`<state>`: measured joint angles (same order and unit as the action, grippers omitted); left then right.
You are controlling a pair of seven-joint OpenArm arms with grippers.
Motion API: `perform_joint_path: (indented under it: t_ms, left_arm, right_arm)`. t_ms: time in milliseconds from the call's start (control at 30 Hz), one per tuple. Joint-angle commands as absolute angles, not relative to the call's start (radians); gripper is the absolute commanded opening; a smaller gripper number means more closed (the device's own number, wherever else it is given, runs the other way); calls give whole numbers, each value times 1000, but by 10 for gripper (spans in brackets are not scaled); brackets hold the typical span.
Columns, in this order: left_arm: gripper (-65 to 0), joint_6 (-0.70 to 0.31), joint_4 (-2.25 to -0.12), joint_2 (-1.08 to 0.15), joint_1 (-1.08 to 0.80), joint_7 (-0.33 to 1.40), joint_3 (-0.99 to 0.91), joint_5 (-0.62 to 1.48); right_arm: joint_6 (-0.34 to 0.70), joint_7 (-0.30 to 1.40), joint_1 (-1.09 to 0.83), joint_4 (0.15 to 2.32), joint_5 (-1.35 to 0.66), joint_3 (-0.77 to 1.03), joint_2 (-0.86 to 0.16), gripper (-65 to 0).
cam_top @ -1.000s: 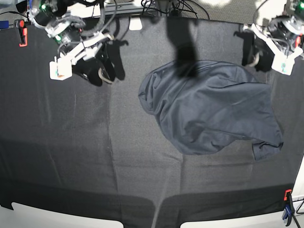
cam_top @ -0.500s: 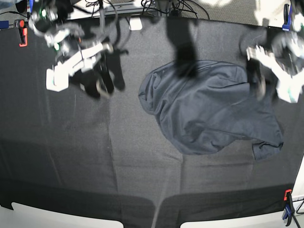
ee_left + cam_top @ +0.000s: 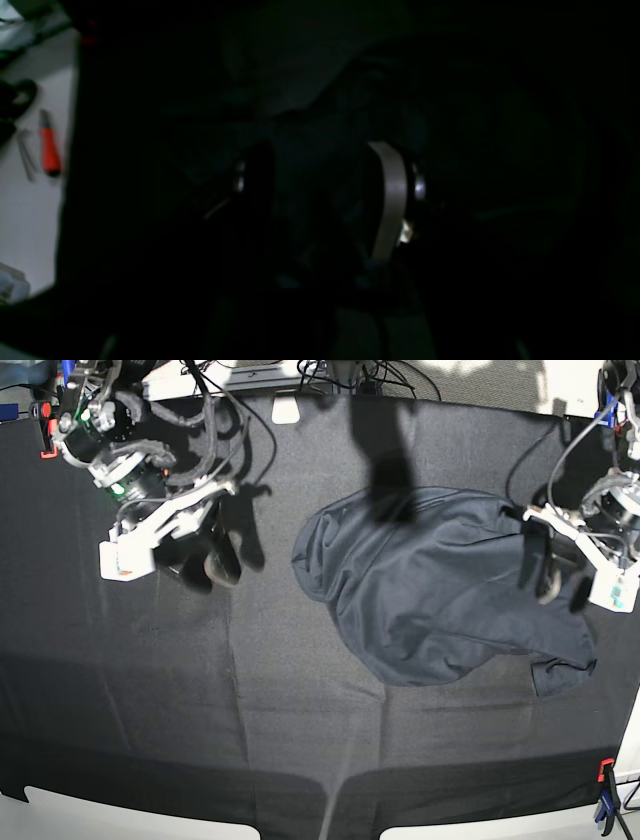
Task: Layout the t-shirt on the table in an organized manner, then fold the t-shirt properly
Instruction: 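Grasp the edge of the grey t-shirt with the right gripper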
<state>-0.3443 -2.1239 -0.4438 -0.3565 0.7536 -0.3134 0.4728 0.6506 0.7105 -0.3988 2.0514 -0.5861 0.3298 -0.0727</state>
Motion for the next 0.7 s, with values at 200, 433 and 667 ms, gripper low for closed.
perform_joint_path:
  t_ms: [200,433,667]
  left_arm:
    - [-381,-340,-2139,-334,-434,912,-319,480]
    - [-381,-343,-2139,-220,-551,811,-319,441]
    - [-381,-273,-2139,-209,-543,675,-320,400]
  right_arm:
    - [678,1068,-404,2069,-610,334,-86,-414]
    - [678,1009,-407,2069,-614,333,-157,-414]
    - [678,857,-391,2069,-656,333,-176,-414]
